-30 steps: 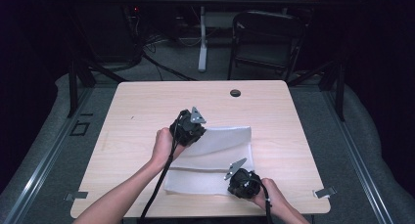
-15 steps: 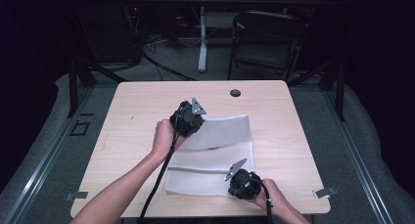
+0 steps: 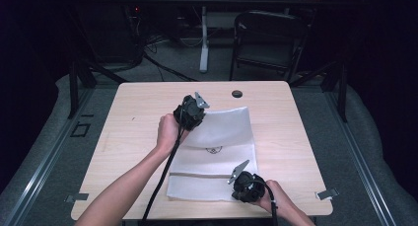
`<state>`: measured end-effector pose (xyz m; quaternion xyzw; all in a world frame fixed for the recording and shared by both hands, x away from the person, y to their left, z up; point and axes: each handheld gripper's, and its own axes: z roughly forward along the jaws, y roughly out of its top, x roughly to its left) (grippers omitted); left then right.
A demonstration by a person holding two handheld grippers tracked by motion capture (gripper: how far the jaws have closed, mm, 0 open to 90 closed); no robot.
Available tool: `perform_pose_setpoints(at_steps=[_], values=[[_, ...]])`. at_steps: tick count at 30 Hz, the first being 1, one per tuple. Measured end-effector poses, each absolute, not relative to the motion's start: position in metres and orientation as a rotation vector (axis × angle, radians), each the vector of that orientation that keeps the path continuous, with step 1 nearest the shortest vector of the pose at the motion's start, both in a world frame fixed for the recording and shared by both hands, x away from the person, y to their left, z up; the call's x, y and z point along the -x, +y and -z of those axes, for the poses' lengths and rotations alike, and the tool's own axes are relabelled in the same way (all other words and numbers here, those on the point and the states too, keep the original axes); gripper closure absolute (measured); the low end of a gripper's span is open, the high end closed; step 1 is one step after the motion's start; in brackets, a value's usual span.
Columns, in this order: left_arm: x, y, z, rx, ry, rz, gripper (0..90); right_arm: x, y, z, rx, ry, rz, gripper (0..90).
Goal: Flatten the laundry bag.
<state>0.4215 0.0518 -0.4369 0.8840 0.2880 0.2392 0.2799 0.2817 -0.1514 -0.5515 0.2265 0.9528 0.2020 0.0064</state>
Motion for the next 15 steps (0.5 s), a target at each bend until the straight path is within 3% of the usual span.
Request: perform_pose_setpoints(at_steps=[15], values=[[-0.434,0.049,0.44,-2.356,0.809,-0.69,87.8,-0.277,-0.127,0.555,-0.699,2.948,-0.68,90.0]])
